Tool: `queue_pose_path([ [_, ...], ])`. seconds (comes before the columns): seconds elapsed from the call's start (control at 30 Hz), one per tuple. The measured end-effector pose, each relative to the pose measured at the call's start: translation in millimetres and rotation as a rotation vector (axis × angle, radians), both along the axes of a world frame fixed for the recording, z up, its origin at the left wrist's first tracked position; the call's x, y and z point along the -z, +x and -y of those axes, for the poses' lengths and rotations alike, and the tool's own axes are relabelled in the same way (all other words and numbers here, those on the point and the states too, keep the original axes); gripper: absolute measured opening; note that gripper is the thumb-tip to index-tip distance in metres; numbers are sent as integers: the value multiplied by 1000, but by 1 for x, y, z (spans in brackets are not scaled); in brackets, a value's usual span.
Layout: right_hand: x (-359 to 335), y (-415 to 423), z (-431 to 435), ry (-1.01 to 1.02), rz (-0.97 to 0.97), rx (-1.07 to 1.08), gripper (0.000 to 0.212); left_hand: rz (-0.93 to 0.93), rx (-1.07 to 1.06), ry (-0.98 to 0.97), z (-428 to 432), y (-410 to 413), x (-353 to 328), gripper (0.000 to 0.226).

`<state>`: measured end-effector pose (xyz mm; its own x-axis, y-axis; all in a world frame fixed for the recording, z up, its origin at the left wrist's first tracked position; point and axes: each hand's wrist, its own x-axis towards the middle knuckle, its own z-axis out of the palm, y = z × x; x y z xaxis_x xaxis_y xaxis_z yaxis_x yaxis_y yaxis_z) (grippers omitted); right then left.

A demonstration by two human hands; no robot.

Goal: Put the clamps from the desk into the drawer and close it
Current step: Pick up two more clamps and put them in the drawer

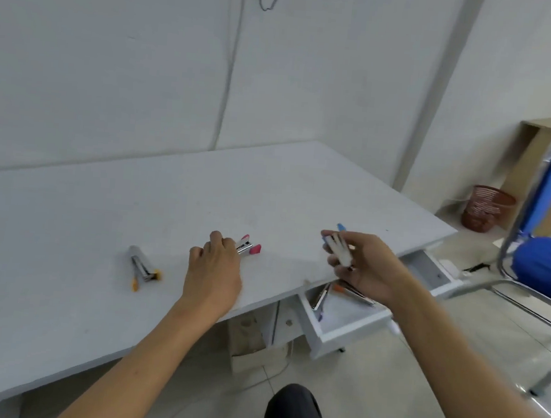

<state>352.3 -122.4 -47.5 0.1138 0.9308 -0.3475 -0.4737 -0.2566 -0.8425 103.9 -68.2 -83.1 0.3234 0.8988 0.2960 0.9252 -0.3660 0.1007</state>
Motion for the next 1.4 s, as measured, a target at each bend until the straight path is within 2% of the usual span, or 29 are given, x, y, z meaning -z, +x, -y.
queue_pose_path([
  [0.07,4,42,21,-27,-7,54,26,314,69,-226,12,32,-8,21],
  [0.13,12,80,39,-106,162,86,26,588,126,-555,28,64,-15,22],
  [0.17,17,97,46,-165,290,81,27,654,158,-687,35,80,-15,23],
  [0.27,32,128,51,-370,793,-51,27,683,249,-962,53,117,-13,24],
  [0.33,39,134,39,-420,1198,-222,24,619,318,-1046,60,136,-7,16],
  [0.37,44,136,32,-403,1375,-288,31,577,342,-1063,62,146,-4,14],
  [0.4,50,136,23,-389,1499,-319,41,542,356,-1067,63,153,-1,14],
  [0.47,60,135,6,-398,1631,-336,34,494,359,-1055,62,167,7,13],
  [0.53,67,136,-7,-424,1677,-351,20,441,313,-1044,58,178,14,12],
  [0.6,74,137,-15,-418,1693,-333,18,390,252,-1011,52,187,22,11],
  [0.7,82,140,-14,-404,1711,-283,31,395,222,-950,47,200,32,16],
  [0.8,81,148,-3,-400,1718,-259,25,435,208,-919,44,216,35,29],
  [0.97,55,160,28,-367,1643,-228,51,562,121,-969,43,249,33,36],
  [1.13,33,157,46,-333,1637,-202,52,457,265,-945,45,248,31,31],
  [1.27,18,139,39,-213,1564,-146,40,377,388,-891,48,219,21,21],
  [1.33,10,124,31,-147,1520,-111,36,371,447,-893,49,198,13,18],
  [1.4,3,101,23,-72,1473,-102,34,420,474,-878,50,169,4,27],
])
